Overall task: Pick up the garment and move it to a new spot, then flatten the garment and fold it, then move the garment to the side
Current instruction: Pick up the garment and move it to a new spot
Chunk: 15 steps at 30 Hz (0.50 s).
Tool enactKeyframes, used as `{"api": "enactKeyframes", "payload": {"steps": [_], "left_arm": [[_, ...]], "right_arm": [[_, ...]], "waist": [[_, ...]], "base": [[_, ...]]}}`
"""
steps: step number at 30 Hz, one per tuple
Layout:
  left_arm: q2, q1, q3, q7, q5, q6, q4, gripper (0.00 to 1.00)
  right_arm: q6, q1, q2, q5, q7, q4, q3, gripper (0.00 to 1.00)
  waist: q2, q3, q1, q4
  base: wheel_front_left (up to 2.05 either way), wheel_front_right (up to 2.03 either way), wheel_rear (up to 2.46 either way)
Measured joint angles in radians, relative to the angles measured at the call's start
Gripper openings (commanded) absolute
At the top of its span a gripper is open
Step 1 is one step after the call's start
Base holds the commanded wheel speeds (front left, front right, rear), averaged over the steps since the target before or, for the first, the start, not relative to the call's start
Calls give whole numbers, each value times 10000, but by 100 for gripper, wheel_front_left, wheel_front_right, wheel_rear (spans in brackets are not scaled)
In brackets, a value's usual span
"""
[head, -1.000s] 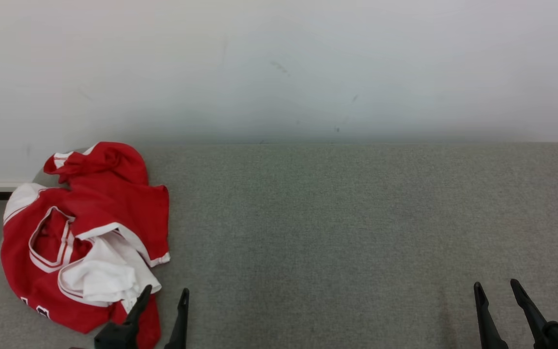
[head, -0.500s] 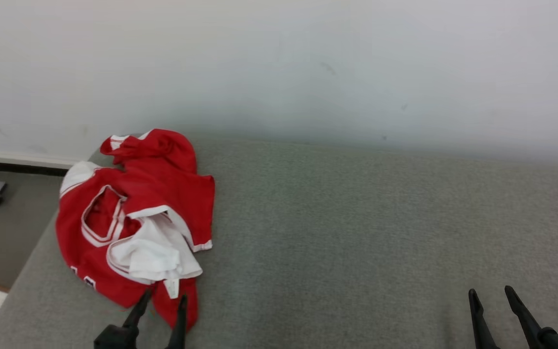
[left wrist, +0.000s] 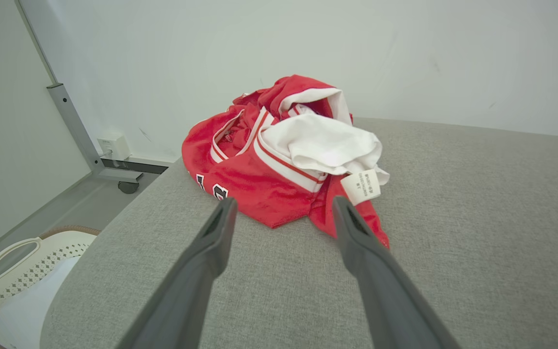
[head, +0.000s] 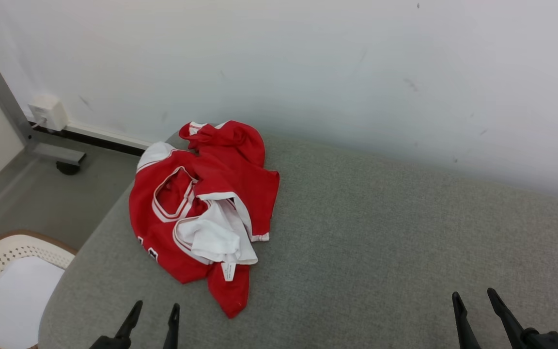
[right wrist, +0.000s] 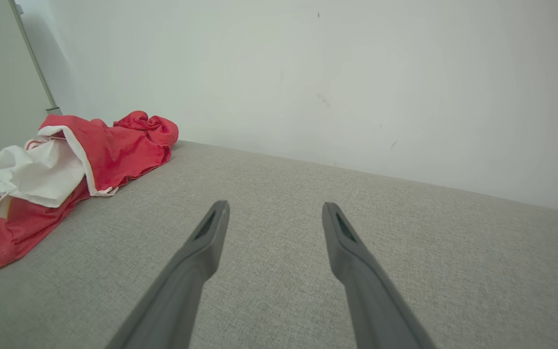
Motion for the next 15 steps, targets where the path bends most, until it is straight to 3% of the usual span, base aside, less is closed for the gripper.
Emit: {"api": "enactKeyframes", "payload": {"steps": [7,15], "left_arm": [[23,-133,-27,0,10,-98,-21,100],[341,-1951,-362,0,359,-347,495,100]], "right_arm": [[0,-139,33,69,0,-58,184,100],[0,-630,-119,107,0,-171,347,100]], "waist": [[0,225,0,-139],[0,997,0,-562]], "base": [[0,0,0],[0,0,0]]}}
